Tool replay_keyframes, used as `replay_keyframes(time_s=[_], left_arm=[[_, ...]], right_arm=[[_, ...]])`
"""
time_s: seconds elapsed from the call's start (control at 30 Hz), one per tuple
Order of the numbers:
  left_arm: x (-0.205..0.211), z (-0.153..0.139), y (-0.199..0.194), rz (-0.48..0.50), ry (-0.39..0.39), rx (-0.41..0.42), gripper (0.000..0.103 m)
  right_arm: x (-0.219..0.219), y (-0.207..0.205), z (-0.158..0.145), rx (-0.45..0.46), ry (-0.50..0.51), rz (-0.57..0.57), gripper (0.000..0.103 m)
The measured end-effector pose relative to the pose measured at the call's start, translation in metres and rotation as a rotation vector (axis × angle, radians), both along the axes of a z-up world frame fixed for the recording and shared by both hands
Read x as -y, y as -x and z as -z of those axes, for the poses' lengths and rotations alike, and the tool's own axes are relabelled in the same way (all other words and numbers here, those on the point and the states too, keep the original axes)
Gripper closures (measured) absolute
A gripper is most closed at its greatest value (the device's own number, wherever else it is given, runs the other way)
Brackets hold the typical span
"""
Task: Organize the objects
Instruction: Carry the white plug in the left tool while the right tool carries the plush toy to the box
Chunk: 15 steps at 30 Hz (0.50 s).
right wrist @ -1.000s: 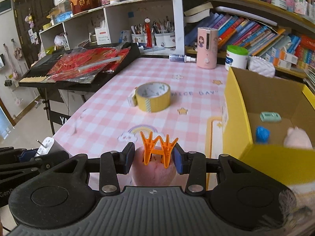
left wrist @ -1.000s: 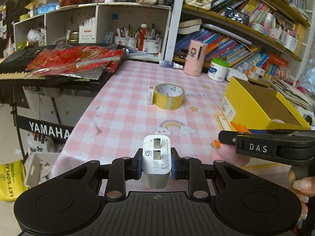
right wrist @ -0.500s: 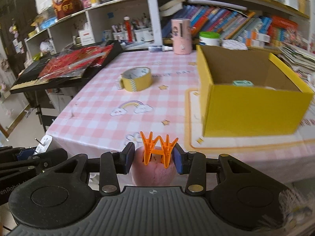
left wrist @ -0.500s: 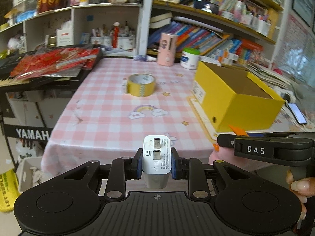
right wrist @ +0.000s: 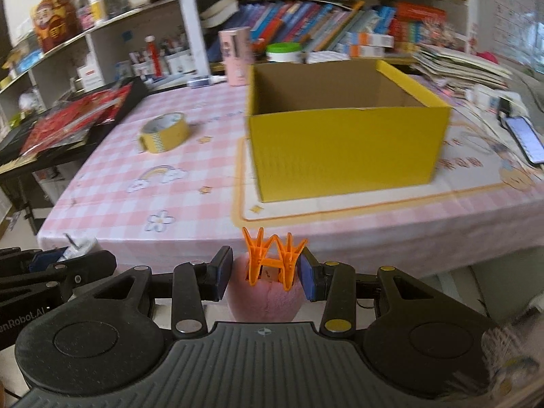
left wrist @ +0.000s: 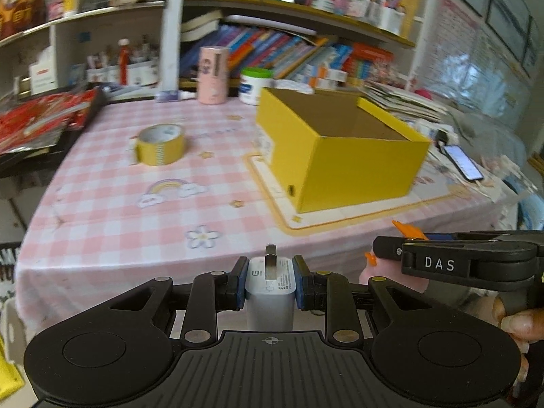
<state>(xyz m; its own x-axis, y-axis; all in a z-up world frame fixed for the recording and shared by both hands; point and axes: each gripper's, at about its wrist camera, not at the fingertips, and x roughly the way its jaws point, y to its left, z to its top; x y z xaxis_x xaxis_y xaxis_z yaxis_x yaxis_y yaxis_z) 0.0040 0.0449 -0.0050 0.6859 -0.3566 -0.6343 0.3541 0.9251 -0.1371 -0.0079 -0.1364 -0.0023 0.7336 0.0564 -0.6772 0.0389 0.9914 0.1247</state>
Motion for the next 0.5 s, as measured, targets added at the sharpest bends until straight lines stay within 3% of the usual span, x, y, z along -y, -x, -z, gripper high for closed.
replay_keyframes(time_s=[0.5], left_arm=[[0.061, -0.008, -0.021, 0.141, -0.003, 0.050, 0.078]], right_arm=[[0.059, -0.002, -0.004, 0.001, -0.001, 0.130, 0.064]])
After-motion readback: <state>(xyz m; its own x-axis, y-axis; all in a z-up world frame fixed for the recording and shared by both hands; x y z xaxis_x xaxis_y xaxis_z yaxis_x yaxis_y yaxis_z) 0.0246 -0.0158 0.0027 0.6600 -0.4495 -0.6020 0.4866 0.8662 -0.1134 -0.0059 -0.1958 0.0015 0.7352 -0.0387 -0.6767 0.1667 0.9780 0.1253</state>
